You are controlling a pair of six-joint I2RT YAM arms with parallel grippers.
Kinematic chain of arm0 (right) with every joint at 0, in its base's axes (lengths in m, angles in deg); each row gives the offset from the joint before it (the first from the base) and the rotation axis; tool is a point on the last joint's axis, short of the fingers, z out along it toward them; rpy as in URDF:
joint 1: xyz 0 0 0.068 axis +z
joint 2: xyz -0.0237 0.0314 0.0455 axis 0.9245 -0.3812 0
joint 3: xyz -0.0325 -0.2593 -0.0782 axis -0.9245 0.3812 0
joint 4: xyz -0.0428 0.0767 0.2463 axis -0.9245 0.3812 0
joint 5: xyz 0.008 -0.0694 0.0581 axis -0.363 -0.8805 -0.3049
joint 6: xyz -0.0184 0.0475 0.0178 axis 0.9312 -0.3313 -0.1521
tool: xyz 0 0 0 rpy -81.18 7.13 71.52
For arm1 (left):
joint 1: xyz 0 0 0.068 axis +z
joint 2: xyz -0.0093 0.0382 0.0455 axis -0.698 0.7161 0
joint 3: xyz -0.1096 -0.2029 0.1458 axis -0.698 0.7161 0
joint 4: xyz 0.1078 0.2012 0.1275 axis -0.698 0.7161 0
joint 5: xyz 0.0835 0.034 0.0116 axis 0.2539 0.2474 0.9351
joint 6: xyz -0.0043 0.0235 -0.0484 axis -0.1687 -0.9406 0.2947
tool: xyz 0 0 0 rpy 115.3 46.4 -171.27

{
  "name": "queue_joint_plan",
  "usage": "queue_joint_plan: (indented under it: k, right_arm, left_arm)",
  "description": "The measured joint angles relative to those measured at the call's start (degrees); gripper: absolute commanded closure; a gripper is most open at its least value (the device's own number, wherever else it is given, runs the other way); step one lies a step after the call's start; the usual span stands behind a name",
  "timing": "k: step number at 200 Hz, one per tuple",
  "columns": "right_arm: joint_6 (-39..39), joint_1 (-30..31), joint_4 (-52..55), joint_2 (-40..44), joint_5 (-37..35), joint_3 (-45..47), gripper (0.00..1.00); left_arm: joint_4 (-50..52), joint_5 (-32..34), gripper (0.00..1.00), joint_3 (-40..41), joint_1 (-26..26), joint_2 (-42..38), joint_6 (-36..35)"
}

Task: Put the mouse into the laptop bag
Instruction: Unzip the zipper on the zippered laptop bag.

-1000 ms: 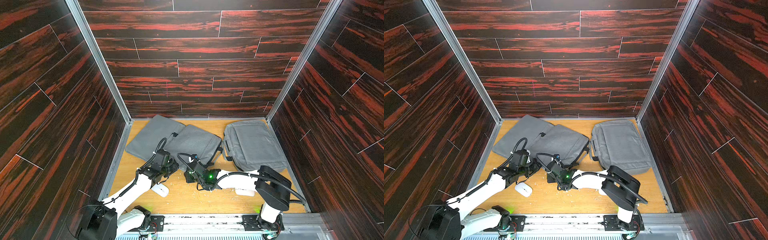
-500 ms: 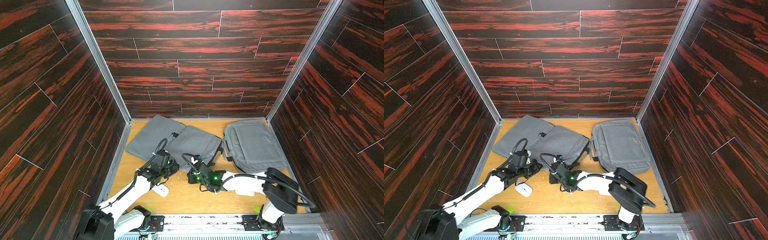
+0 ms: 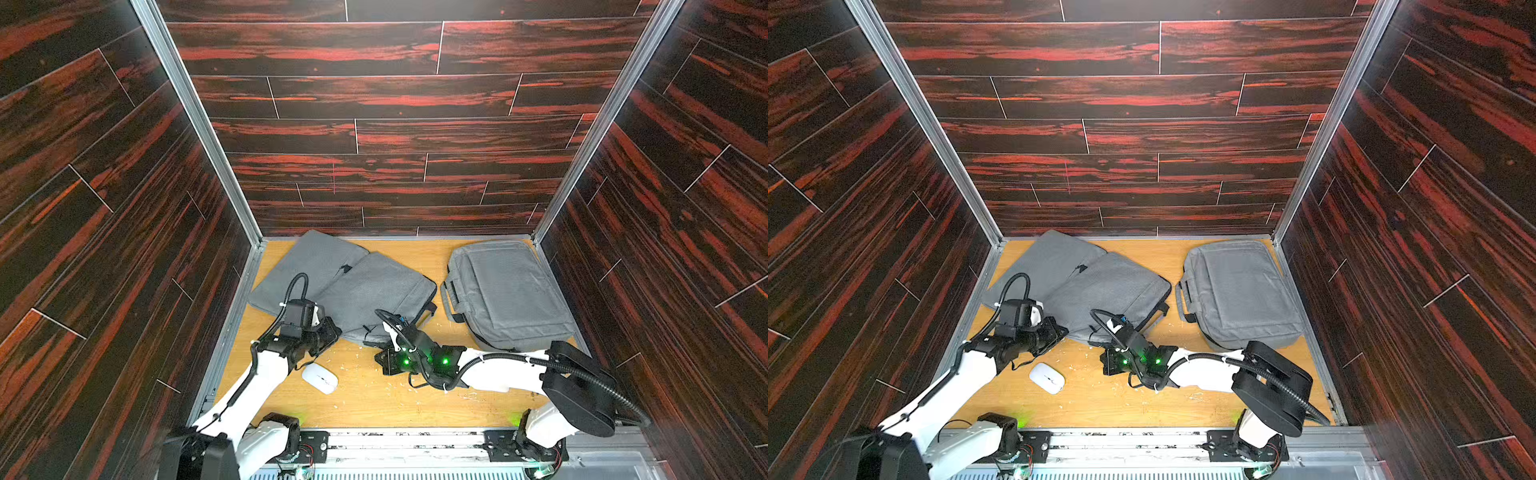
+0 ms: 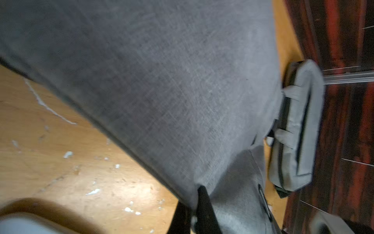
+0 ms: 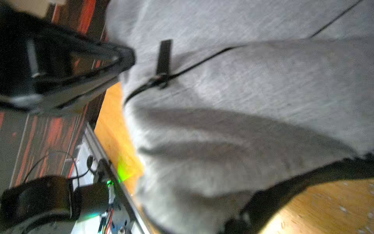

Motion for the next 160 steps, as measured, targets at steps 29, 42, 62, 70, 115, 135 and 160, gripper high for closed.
queue_joint_plan:
  k: [29, 42, 62, 70, 115, 135, 160]
  right_arm:
    - [1.0, -0.4, -0.5, -1.3, 2.6, 0.2, 1.00]
    - [1.1, -0.7, -0.7, -1.4, 2.9, 0.8, 1.00]
    - [1.2, -0.9, -1.9, -1.8, 3.3, 1.3, 1.00]
    - [1.2, -1.0, -2.3, -1.9, 3.4, 1.4, 1.00]
    - [1.1, -1.1, -4.5, -5.5, 4.6, 0.8, 1.00]
    - [1.0, -1.2, -4.5, -7.9, 5.6, -0.7, 1.00]
    - [0.8, -1.6, -4.0, -11.4, 7.0, -2.9, 1.00]
  left_arm:
    - [0.7, 0.9, 1.00, -1.2, 4.0, 2.8, -2.0]
    - [1.2, 1.7, 1.00, -2.0, 6.5, 3.6, -2.6]
    - [1.7, 1.6, 1.00, -2.4, 6.9, 4.0, -2.9]
    - [1.7, 1.6, 1.00, -2.5, 6.9, 4.2, -2.9]
    - [1.7, 1.6, 0.87, -3.4, 7.5, 8.7, -3.5]
    - [0.9, 2.4, 0.48, -3.3, 8.6, 9.5, -3.6]
    - [-1.4, 4.0, 0.30, -1.0, 10.9, 5.8, -3.1]
